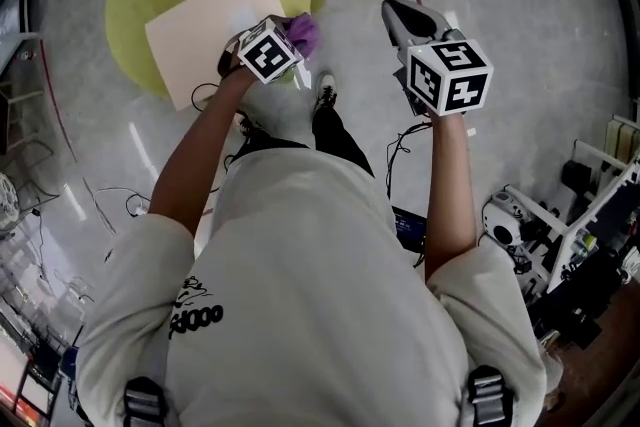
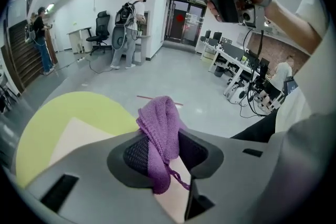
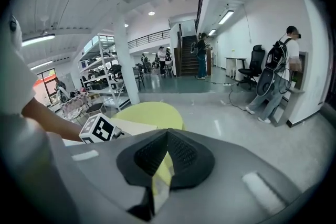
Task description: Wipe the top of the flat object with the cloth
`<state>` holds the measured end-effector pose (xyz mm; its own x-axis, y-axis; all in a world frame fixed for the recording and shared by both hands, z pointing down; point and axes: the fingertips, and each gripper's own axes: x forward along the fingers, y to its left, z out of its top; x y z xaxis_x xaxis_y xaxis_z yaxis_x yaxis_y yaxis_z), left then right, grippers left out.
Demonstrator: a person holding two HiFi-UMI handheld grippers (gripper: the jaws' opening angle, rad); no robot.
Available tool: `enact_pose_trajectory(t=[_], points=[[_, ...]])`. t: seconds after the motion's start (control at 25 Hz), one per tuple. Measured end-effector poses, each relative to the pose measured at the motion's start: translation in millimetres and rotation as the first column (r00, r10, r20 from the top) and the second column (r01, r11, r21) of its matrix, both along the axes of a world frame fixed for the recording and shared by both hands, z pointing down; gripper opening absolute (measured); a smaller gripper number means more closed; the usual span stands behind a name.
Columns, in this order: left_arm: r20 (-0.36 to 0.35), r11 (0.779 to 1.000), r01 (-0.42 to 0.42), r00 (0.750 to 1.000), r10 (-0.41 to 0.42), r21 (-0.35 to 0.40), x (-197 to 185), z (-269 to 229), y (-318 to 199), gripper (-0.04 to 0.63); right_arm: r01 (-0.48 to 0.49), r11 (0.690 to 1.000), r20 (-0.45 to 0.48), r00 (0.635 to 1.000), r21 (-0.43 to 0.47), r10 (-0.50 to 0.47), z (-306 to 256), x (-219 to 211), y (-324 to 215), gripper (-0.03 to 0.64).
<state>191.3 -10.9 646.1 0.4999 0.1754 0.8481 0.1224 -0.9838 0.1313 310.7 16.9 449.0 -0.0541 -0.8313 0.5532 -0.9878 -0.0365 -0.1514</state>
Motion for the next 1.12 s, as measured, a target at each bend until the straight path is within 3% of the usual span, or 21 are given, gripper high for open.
enact_pose_trajectory(t=[0.2,0.36,0.52,0.68,1.0,1.04,1.12], points=[[-0.16,0.993,0.111,0.981,-0.105,0.027,8,-39,-31,0.133,0.018,0.999,-0.001,1.0,0.041,-0.018,-5,0,-12,0.009],[-0.275,0.972,0.233,0.938,-0.213,0.043,-14,-83,-71,0.133,0.117,0.99,-0.044,0.993,0.083,-0.114,-17,-19,-48,0.009],[-0.364,0.924,0.374,0.873,-0.324,0.077,-55,-125,-116,0.133,0.216,0.967,-0.116,0.973,0.135,-0.201,-40,-44,-89,0.009],[-0.402,0.848,0.508,0.815,-0.417,0.152,-113,-165,-153,0.133,0.313,0.928,-0.185,0.943,0.202,-0.278,-70,-77,-131,0.009],[-0.581,0.64,0.753,0.591,-0.559,0.151,-206,-254,-203,0.133,0.491,0.814,-0.295,0.864,0.31,-0.409,-130,-150,-189,0.009],[-0.603,0.617,0.772,0.566,-0.562,0.15,-213,-265,-206,0.133,0.507,0.799,-0.304,0.855,0.324,-0.42,-136,-157,-194,0.009],[-0.637,0.594,0.79,0.539,-0.55,0.155,-222,-283,-208,0.133,0.52,0.783,-0.313,0.849,0.342,-0.426,-146,-166,-198,0.009]])
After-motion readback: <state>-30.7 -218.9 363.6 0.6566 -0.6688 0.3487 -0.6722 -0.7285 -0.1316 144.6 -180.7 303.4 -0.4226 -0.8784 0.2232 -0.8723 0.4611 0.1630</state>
